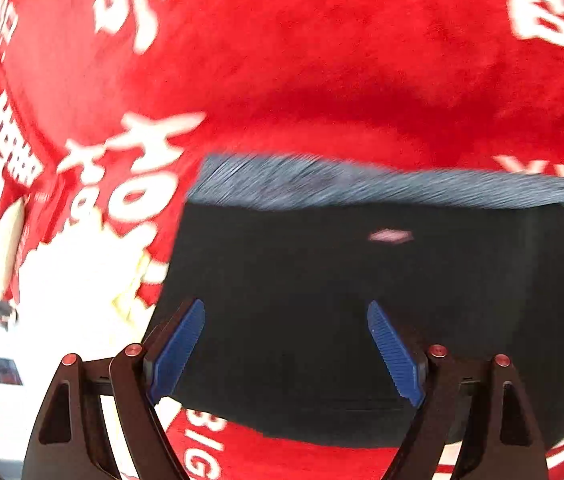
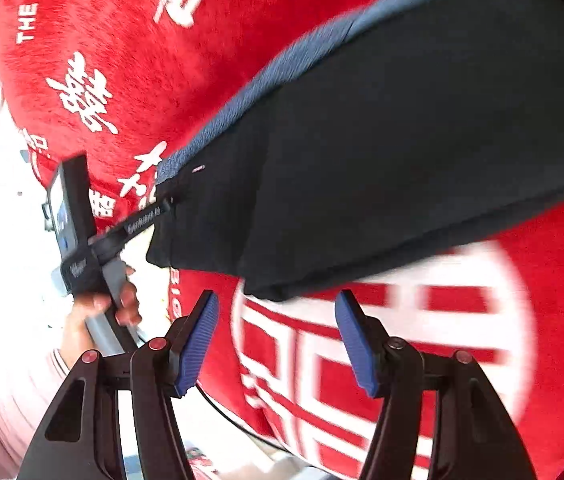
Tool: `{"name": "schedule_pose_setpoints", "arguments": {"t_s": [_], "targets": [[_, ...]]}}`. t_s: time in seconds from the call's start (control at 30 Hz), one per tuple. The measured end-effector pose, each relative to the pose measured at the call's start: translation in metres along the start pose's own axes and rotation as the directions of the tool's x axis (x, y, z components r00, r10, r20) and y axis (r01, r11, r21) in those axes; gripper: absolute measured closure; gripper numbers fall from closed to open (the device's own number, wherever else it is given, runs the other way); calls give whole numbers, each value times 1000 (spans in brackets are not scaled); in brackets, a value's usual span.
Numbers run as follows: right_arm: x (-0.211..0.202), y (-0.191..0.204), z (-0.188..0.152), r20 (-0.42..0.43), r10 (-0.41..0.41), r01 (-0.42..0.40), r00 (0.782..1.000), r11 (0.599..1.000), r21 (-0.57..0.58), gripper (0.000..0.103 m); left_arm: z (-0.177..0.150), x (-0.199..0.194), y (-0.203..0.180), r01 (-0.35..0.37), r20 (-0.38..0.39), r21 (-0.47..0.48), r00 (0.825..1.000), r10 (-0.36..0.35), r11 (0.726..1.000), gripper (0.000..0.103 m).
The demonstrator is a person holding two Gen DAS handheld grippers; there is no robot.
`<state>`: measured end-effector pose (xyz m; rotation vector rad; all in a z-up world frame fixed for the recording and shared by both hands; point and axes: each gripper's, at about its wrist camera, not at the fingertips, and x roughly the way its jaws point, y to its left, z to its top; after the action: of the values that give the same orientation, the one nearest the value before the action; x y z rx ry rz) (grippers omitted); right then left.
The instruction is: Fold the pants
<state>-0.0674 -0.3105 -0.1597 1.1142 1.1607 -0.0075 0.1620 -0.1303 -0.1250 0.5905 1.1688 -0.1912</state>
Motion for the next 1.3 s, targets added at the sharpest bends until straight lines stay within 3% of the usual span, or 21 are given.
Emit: {"name": "schedule_pose_setpoints", "arguments": {"t_s": [0.13, 0.2, 0.23, 0.37, 0.4, 0.53, 0.57, 0.67, 0.73, 0.8, 0.83, 0.9, 1.0, 1.1, 1.17, 1.2, 1.3], "targets": [[16, -9, 15, 30, -3, 2, 1000, 1000, 28, 43, -7, 16, 7, 46, 17, -20, 999, -46, 999, 17], [19, -1, 24, 26, -49, 48, 998, 998, 39, 83, -7, 11, 4, 53, 20, -20, 998, -53, 998, 17], [17, 0, 27, 25, -41, 40, 999, 998, 51, 96, -7, 11, 5, 59, 19, -21, 998, -59, 998, 17], [10, 29, 23, 27, -139, 141, 990, 988, -60, 96, -9, 18, 10, 80, 38, 4, 996, -80, 997, 14], [13, 25, 19, 7, -168, 168, 986, 984, -67, 96, -9, 19, 11, 74, 42, 4, 996, -74, 997, 10], [12, 4, 11, -51, -182, 181, 982, 983, -26, 95, -9, 15, 15, 67, 10, -29, 998, -66, 997, 10], [5, 3, 7, -61, -225, 222, 972, 974, -45, 95, -10, 11, 13, 67, 5, -25, 998, -67, 997, 10], [-25, 3, 3, -34, -295, 291, 955, 952, -95, 95, -16, -17, -1, 124, 30, -10, 992, -124, 992, 10], [-47, 10, 10, 28, -356, 357, 934, 924, -138, 94, -19, -42, -22, 185, 60, -9, 981, -184, 983, 10], [-66, 16, 27, 109, -403, 417, 908, 893, -171, 85, -18, -64, -56, 231, 99, 8, 968, -230, 973, 10], [-68, 16, 35, 134, -426, 445, 895, 878, -176, 71, -16, -71, -70, 249, 114, 16, 962, -250, 968, 10], [-78, 13, 47, 175, -469, 496, 866, 852, -168, 55, -11, -80, -111, 284, 145, 25, 947, -285, 958, 10], [-94, -4, 57, 182, -474, 499, 861, 856, -135, 55, -9, -75, -164, 304, 188, 37, 933, -306, 952, 10], [-106, -16, 56, 172, -497, 520, 850, 845, -125, 55, -15, -55, -207, 301, 165, 86, 936, -312, 950, 10], [-116, -22, 51, 169, -500, 521, 849, 845, -121, 55, -23, -52, -209, 278, 242, 49, 929, -281, 959, 0], [-120, -24, 50, 169, -501, 522, 849, 844, -120, 55, -28, -50, -205, 274, 287, 4, 921, -264, 962, 0], [-129, -29, 51, 169, -495, 516, 852, 849, -114, 55, -27, -41, -198, 336, 268, -41, 911, -314, 941, 0]]}}
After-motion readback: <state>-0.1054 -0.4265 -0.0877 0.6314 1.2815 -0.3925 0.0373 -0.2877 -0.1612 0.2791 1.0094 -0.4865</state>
